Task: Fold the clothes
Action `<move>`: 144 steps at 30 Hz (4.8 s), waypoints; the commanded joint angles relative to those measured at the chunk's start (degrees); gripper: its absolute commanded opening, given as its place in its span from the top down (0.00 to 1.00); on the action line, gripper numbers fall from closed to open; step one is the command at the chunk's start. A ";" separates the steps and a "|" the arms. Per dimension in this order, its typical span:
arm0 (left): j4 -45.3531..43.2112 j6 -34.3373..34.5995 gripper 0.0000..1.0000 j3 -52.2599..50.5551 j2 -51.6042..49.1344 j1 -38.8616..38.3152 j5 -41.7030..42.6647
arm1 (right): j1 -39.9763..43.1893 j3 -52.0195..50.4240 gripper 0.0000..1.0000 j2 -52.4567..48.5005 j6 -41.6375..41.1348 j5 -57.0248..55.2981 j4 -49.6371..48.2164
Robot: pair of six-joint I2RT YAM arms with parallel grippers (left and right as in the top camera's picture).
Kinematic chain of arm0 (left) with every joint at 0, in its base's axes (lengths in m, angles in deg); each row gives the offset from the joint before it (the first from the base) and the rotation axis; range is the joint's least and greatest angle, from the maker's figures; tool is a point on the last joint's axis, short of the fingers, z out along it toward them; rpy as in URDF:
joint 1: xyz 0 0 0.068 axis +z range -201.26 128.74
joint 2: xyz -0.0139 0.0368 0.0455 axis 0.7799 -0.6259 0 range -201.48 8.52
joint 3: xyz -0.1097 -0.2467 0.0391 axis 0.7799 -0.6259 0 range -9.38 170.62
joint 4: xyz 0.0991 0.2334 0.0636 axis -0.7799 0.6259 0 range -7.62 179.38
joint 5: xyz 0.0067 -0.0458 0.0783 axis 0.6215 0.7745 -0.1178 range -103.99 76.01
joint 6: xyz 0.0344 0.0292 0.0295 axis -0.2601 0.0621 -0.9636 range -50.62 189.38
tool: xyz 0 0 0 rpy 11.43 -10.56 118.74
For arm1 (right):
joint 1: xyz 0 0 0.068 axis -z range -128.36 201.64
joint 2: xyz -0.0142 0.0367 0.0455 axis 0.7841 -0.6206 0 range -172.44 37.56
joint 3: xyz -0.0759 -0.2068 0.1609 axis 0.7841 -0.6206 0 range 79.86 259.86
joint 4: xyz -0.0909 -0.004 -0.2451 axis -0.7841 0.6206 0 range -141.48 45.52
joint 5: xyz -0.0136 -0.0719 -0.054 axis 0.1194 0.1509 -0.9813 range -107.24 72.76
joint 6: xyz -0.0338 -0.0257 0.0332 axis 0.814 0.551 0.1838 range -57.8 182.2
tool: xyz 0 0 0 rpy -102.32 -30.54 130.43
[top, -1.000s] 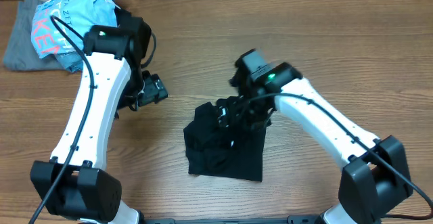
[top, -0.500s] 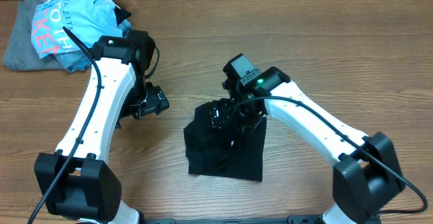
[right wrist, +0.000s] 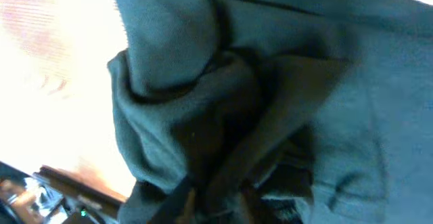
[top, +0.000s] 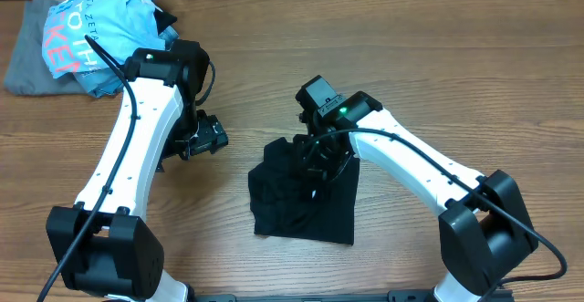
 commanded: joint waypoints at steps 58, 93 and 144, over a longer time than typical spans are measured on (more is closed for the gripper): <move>-2.25 -3.63 0.00 -0.44 0.07 -0.02 -1.11 | 25.90 -3.96 0.36 27.45 7.43 -2.99 19.50; -2.82 -4.74 0.00 -0.46 0.07 -0.02 -0.74 | -6.01 -8.59 0.44 6.25 -19.45 -11.65 -1.22; -3.21 -5.57 0.00 -0.46 0.07 -0.02 -0.61 | 8.48 -12.07 0.03 23.71 -9.16 -28.92 17.75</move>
